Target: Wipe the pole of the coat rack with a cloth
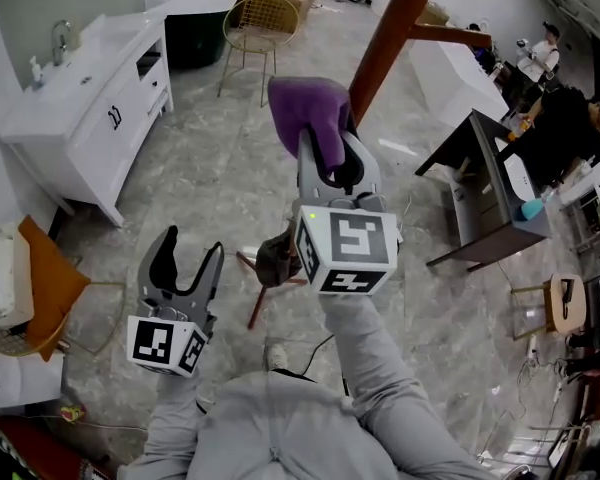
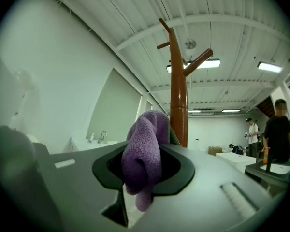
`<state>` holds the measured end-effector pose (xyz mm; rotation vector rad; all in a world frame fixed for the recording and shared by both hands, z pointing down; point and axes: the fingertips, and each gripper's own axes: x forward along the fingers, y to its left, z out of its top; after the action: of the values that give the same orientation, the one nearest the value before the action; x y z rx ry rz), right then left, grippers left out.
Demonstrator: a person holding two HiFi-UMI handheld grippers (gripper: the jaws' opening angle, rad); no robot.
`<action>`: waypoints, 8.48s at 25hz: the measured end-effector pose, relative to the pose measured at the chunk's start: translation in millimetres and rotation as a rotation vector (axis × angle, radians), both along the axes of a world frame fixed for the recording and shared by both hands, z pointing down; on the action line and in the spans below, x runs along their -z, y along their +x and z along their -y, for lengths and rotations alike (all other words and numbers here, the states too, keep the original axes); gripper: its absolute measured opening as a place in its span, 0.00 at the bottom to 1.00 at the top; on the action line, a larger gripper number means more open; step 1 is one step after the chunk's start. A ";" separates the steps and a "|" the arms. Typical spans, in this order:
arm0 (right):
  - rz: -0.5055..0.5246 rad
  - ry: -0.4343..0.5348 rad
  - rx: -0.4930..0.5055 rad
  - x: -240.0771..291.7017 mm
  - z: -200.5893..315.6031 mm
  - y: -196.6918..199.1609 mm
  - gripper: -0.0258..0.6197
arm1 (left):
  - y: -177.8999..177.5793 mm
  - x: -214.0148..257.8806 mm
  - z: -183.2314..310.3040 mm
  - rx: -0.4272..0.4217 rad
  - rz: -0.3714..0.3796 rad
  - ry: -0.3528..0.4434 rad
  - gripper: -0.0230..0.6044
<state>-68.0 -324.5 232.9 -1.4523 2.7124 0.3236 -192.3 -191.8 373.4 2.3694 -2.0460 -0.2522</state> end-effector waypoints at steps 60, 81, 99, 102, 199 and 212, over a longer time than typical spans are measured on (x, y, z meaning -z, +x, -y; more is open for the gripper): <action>-0.836 -0.232 -0.140 -227.9 12.5 61.0 0.17 | 22.9 -33.7 7.1 -0.050 -0.044 -0.065 0.57; -0.853 -0.274 -0.399 -184.2 16.0 174.2 0.17 | 42.3 -25.3 13.2 -0.111 -0.056 -0.043 0.57; -0.502 0.170 -0.528 -47.9 -26.4 155.8 0.17 | 27.1 -22.0 -8.8 -0.085 -0.039 -0.049 0.57; -0.483 0.274 -0.445 -40.0 -29.9 107.8 0.17 | 17.6 -20.6 -16.9 -0.052 -0.037 -0.054 0.57; 0.102 -0.251 -0.291 -153.1 -118.1 201.5 0.17 | 57.4 -2.3 -17.3 -0.176 0.067 -0.027 0.57; 0.084 -0.250 -0.267 -155.2 -120.2 197.7 0.17 | 61.7 -5.7 -19.4 -0.175 0.061 -0.033 0.57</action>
<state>129.6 -204.2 388.0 -1.8507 2.5675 -0.0718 -130.6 -172.4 379.0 2.5453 -1.8349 -0.1451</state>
